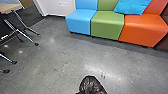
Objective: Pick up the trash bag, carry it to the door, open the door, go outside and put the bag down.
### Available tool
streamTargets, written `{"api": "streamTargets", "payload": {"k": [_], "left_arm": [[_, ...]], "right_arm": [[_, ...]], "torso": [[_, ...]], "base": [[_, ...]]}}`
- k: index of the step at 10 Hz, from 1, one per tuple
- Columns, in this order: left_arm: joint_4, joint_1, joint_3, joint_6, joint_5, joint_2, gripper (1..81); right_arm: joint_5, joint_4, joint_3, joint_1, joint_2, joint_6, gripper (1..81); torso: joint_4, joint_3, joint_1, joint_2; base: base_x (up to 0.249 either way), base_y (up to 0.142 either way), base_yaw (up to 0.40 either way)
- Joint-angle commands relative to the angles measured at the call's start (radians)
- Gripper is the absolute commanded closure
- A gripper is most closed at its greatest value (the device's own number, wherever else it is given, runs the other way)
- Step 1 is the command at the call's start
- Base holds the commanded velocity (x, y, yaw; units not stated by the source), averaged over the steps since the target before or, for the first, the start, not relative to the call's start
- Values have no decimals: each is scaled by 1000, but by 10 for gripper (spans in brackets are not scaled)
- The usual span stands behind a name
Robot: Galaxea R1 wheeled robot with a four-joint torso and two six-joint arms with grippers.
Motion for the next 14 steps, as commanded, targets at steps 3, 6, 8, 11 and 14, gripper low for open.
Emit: {"api": "streamTargets", "payload": {"k": [3, 6, 8, 11, 14], "left_arm": [[1, -41, 10, -2, 83, -18, 811], [0, -31, 22, -2, 114, -30, 811], [0, -26, 91, -2, 144, -70, 811], [-3, -26, 243, -2, 199, -176, 811], [-2, 0, 321, -2, 204, -242, 811]], "right_arm": [[-71, 15, 21, 33, -56, 3, 10], [-71, 15, 4, 35, -37, 3, 10], [-71, 15, -14, 33, -13, 2, 10], [-71, 13, -48, 28, 26, 3, 10], [-71, 13, -88, 25, 66, 2, 10]], "torso": [[0, 0, -64, 100], [0, 0, -85, 134], [0, 0, -127, 201], [0, 59, -194, 307], [0, 141, -251, 399]], "base": [[0, 0, 0], [0, 0, 0], [0, 0, 0], [0, 0, 0], [0, 0, 0]]}}
